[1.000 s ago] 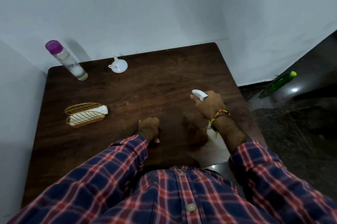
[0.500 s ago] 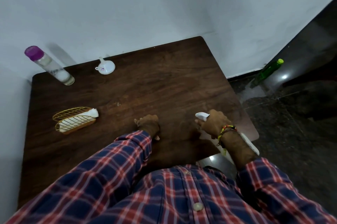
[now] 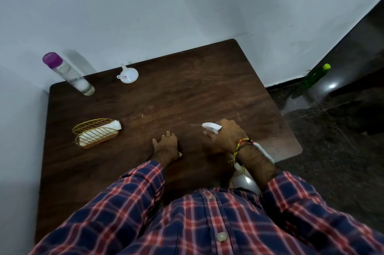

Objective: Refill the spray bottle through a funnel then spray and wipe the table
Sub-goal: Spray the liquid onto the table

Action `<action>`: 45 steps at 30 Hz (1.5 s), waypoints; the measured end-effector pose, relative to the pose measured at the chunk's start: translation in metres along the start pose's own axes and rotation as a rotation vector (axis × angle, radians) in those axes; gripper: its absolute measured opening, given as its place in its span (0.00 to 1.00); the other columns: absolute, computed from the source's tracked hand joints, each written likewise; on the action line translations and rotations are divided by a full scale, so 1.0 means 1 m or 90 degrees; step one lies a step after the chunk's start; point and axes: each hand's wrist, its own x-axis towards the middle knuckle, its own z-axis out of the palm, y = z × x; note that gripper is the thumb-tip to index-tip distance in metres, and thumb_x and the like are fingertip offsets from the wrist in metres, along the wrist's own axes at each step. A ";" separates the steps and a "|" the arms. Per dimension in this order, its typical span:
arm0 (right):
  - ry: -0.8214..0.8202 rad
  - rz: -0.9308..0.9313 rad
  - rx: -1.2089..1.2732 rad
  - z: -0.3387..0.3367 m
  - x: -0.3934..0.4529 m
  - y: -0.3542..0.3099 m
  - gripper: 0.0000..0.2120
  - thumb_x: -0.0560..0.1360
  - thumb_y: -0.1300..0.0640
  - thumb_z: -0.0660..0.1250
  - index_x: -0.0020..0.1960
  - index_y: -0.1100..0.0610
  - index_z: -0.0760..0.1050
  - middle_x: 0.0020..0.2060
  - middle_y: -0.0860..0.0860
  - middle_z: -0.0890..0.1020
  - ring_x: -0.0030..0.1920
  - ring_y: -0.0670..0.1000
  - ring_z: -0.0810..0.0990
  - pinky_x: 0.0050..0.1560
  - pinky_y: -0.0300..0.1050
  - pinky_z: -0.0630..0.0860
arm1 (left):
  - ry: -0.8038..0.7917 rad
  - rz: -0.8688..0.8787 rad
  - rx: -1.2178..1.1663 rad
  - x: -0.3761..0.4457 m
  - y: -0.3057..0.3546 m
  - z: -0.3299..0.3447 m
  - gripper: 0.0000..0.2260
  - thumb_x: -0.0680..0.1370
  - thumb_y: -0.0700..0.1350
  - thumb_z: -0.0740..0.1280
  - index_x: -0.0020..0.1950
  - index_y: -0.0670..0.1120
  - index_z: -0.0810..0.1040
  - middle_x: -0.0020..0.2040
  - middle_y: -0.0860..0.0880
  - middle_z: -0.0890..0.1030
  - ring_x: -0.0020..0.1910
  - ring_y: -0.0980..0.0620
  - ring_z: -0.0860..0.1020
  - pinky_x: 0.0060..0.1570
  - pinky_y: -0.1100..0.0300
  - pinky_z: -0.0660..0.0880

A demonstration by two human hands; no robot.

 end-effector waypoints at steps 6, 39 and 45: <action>-0.014 -0.069 -0.031 0.011 0.004 -0.026 0.20 0.74 0.35 0.62 0.61 0.43 0.78 0.52 0.47 0.83 0.54 0.53 0.81 0.54 0.49 0.78 | 0.065 0.006 -0.017 -0.009 -0.016 0.007 0.34 0.78 0.47 0.68 0.79 0.43 0.55 0.80 0.44 0.56 0.79 0.46 0.55 0.77 0.41 0.49; 0.189 -0.064 0.315 -0.030 -0.004 0.063 0.26 0.66 0.60 0.73 0.57 0.56 0.61 0.51 0.59 0.75 0.50 0.58 0.78 0.46 0.48 0.78 | 0.043 0.111 0.058 0.010 0.053 -0.009 0.25 0.74 0.51 0.73 0.68 0.48 0.71 0.65 0.45 0.75 0.64 0.46 0.74 0.64 0.50 0.73; 0.216 -0.122 0.330 -0.031 0.016 0.059 0.14 0.70 0.64 0.70 0.54 0.62 0.71 0.45 0.50 0.74 0.52 0.55 0.76 0.49 0.47 0.75 | 0.163 0.047 -0.046 0.013 0.050 -0.019 0.19 0.78 0.47 0.68 0.68 0.47 0.72 0.67 0.44 0.75 0.66 0.44 0.73 0.64 0.50 0.71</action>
